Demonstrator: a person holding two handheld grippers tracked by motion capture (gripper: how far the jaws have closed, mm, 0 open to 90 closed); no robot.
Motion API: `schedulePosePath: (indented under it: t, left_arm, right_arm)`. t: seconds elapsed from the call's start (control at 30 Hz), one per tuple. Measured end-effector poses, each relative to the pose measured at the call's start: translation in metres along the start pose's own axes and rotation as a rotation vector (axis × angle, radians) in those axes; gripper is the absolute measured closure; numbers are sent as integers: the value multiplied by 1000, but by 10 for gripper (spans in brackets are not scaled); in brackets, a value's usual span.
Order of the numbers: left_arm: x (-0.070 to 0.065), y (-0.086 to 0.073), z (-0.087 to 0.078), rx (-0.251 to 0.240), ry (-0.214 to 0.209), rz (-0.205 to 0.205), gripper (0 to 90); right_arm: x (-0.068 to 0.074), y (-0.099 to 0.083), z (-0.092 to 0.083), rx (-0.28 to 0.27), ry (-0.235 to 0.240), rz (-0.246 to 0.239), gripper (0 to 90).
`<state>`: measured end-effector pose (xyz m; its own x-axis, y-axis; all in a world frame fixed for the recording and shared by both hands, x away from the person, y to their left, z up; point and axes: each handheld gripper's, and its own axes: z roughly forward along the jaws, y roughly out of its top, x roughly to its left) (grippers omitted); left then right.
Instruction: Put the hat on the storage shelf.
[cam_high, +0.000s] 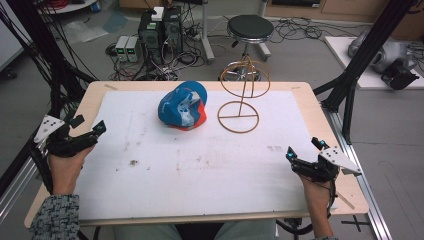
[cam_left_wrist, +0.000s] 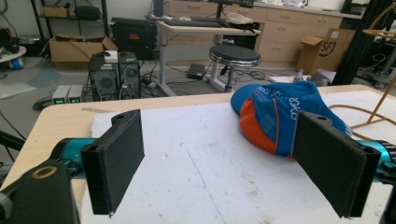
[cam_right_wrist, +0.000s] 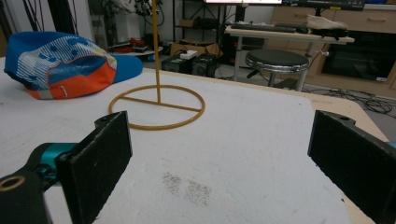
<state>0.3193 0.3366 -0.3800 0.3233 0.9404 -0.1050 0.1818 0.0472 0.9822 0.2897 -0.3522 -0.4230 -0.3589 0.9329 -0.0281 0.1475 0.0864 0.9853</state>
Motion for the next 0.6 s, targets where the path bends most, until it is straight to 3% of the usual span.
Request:
schedulePosePath:
  t: [0.6]
  left_arm:
    - [-4,1,0,-2,-25,24,180]
  right_arm:
    - [2,0,1,7,4,-2,54]
